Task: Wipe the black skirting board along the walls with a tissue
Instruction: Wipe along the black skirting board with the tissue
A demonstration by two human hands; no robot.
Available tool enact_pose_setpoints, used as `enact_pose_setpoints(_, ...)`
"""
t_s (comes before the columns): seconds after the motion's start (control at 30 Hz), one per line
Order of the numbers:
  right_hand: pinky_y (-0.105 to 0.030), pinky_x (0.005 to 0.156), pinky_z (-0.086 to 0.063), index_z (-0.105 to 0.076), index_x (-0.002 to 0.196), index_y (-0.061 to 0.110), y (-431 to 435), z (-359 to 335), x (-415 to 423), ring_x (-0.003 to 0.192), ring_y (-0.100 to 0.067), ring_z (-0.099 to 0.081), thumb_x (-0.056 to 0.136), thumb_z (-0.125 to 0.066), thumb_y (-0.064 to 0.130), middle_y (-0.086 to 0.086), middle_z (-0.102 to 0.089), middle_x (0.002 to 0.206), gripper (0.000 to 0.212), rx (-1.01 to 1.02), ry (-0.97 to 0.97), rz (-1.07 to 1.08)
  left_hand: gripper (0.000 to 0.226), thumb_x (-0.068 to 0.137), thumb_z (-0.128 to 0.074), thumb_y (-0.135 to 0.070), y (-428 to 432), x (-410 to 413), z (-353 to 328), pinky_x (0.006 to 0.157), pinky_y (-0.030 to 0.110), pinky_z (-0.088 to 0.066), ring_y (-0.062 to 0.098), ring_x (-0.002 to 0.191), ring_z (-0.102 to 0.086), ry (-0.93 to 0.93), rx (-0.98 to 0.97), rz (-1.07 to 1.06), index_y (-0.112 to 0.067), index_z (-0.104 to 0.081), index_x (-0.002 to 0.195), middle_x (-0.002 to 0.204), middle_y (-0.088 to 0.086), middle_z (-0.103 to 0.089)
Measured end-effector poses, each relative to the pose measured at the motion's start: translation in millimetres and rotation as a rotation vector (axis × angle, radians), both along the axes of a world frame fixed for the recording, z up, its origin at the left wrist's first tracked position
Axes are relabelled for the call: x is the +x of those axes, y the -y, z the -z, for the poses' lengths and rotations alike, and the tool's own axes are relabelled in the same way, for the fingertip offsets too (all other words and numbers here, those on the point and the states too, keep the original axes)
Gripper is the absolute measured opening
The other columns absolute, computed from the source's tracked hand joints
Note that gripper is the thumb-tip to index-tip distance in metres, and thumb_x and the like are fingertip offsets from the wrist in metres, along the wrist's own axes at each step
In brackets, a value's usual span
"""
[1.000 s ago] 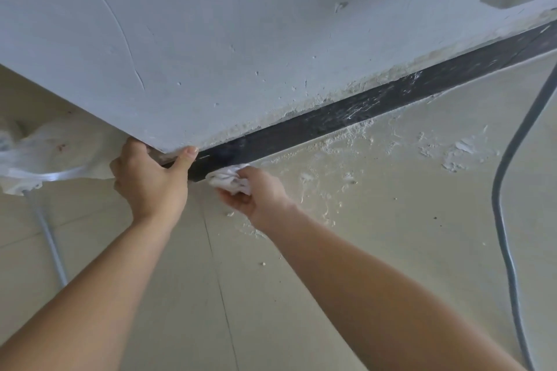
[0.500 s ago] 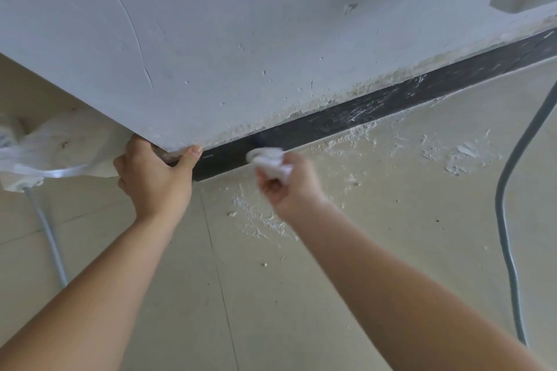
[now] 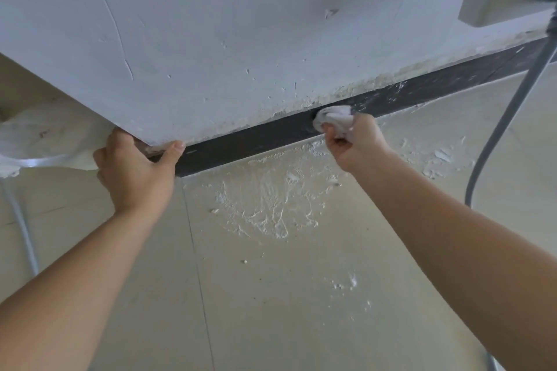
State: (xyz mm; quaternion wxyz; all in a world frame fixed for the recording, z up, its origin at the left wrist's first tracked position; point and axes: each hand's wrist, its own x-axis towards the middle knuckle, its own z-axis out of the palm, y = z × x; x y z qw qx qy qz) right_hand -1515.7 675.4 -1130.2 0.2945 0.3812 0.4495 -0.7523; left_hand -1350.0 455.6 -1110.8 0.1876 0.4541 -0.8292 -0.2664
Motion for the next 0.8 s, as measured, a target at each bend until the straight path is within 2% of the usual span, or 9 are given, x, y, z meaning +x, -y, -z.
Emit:
enact_pose_setpoints(0.13, -0.019, 0.048, -0.049, -0.064, 0.103, 0.002, -26.8, 5.0, -4.0, 0.058, -0.015, -0.057, 0.094, -0.045, 0.018, -0.014, -0.066, 0.1, 0.026, -0.064, -0.039, 0.368, 0.047, 0.077, -0.074, -0.033, -0.7, -1.4, -1.3, 0.098, 0.048, -0.039, 0.027, 0.117, -0.039, 0.009, 0.014, -0.007, -0.012, -0.051, 0.112, 0.109, 0.009, -0.058)
enact_pose_setpoints(0.2, -0.019, 0.046, -0.048, -0.063, 0.11, 0.004, -18.1, 5.3, 8.3, 0.054, -0.014, -0.056, 0.094, -0.045, 0.021, -0.014, -0.068, 0.101, 0.03, -0.034, -0.009, 0.271, 0.047, 0.077, -0.074, -0.032, -2.3, -2.3, -3.6, 0.097, 0.047, -0.039, 0.028, 0.116, -0.039, 0.018, 0.01, -0.016, -0.011, -0.051, 0.112, 0.109, 0.009, -0.058)
enact_pose_setpoints(0.27, -0.02, 0.046, -0.049, -0.062, 0.113, 0.003, 5.7, 2.2, 30.2, 0.052, -0.014, -0.056, 0.094, -0.046, 0.02, -0.016, -0.068, 0.101, 0.03, -0.059, 0.035, 0.063, 0.047, 0.077, -0.074, -0.032, -3.8, -3.0, -6.2, 0.096, 0.045, -0.04, 0.029, 0.116, -0.039, 0.026, 0.009, -0.023, -0.01, -0.052, 0.112, 0.107, 0.009, -0.058)
enact_pose_setpoints(0.33, -0.021, 0.047, -0.052, -0.061, 0.111, 0.0, 31.2, -6.7, 46.1, 0.057, -0.016, -0.057, 0.094, -0.044, 0.013, -0.016, -0.063, 0.093, 0.027, -0.14, 0.059, -0.12, 0.046, 0.077, -0.075, -0.032, -3.8, -3.0, -7.6, 0.096, 0.045, -0.039, 0.028, 0.116, -0.039, 0.029, 0.013, -0.024, -0.011, -0.052, 0.111, 0.106, 0.008, -0.058)
enact_pose_setpoints(0.4, -0.019, 0.046, -0.053, -0.061, 0.103, -0.002, 41.1, -19.6, 43.5, 0.056, -0.017, -0.057, 0.092, -0.043, 0.007, -0.016, -0.06, 0.088, 0.023, -0.166, 0.06, -0.178, 0.047, 0.077, -0.075, -0.033, -2.4, -3.0, -7.2, 0.097, 0.045, -0.039, 0.027, 0.117, -0.038, 0.033, 0.012, -0.022, -0.012, -0.052, 0.112, 0.107, 0.007, -0.059)
enact_pose_setpoints(0.47, -0.016, 0.042, -0.049, -0.062, 0.098, -0.003, 31.1, -24.6, 25.3, 0.05, -0.014, -0.055, 0.09, -0.046, 0.0, -0.015, -0.062, 0.09, 0.018, -0.126, 0.036, -0.153, 0.048, 0.076, -0.075, -0.033, -1.6, -2.6, -6.1, 0.097, 0.045, -0.039, 0.026, 0.117, -0.038, 0.034, 0.011, -0.02, -0.013, -0.052, 0.113, 0.109, 0.007, -0.06)
enact_pose_setpoints(0.57, -0.015, 0.042, -0.047, -0.065, 0.107, -0.002, -2.5, -18.6, 0.4, 0.048, -0.012, -0.057, 0.086, -0.05, -0.007, -0.013, -0.065, 0.099, 0.026, -0.069, -0.029, -0.016, 0.048, 0.076, -0.075, -0.033, -1.6, -2.9, -4.7, 0.097, 0.045, -0.039, 0.026, 0.117, -0.038, 0.022, 0.017, -0.026, -0.013, -0.052, 0.114, 0.109, 0.006, -0.06)
enact_pose_setpoints(0.7, -0.018, 0.049, -0.049, -0.064, 0.11, 0.001, -27.1, -3.8, 4.7, 0.061, -0.016, -0.058, 0.093, -0.043, 0.011, -0.013, -0.064, 0.093, 0.029, -0.129, -0.041, 0.301, 0.048, 0.077, -0.074, -0.032, -3.3, -3.8, -3.4, 0.097, 0.046, -0.04, 0.026, 0.117, -0.039, 0.009, 0.035, -0.041, -0.013, -0.051, 0.114, 0.11, 0.006, -0.059)
enact_pose_setpoints(0.8, -0.018, 0.044, -0.047, -0.062, 0.108, 0.002, -12.3, 10.2, 29.5, 0.056, -0.015, -0.056, 0.094, -0.042, 0.02, -0.011, -0.062, 0.082, 0.03, -0.165, 0.021, 0.244, 0.046, 0.078, -0.074, -0.03, -6.8, -4.3, -3.3, 0.096, 0.047, -0.041, 0.028, 0.115, -0.041, 0.002, 0.036, -0.055, -0.011, -0.05, 0.112, 0.104, 0.004, -0.056)
